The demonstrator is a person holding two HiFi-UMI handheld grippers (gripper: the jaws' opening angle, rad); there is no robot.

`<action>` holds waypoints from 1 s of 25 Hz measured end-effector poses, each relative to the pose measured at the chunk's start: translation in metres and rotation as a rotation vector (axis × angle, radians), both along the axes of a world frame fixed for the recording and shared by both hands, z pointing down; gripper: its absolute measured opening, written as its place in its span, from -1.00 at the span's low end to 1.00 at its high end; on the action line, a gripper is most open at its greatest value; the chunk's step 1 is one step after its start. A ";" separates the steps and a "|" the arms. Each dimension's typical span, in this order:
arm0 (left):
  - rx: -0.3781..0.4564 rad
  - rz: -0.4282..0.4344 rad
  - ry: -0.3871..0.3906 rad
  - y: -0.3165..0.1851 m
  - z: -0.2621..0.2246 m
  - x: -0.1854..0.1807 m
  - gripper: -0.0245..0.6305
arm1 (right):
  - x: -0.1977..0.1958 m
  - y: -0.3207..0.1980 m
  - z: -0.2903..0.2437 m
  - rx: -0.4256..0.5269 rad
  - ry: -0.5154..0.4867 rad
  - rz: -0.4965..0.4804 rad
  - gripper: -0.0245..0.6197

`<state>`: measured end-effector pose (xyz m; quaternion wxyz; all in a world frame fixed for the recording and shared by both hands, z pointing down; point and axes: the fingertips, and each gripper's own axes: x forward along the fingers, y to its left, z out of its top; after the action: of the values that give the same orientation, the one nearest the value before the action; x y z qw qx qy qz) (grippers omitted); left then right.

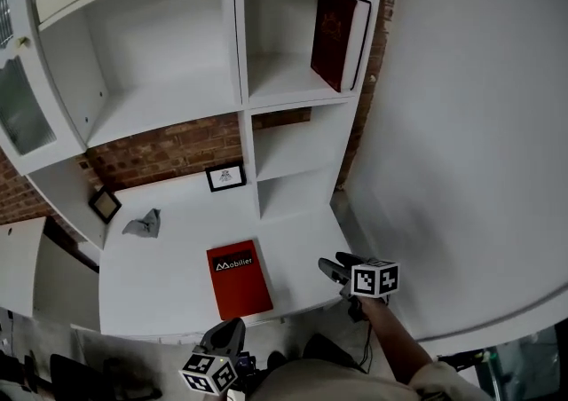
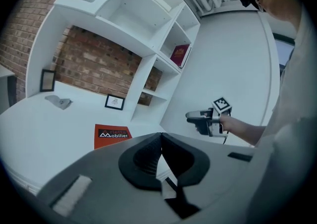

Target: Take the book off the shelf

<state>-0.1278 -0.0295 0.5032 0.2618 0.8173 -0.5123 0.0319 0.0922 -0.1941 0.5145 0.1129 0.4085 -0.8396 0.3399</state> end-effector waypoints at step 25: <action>0.048 -0.005 -0.054 -0.096 -0.031 0.040 -0.92 | 0.059 -0.217 -0.362 0.836 0.022 0.183 -0.13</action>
<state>-0.0882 -0.1258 0.4726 0.2283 0.8208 -0.5220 0.0408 0.1509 -0.4114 0.1528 -0.0839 0.4956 -0.8641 -0.0252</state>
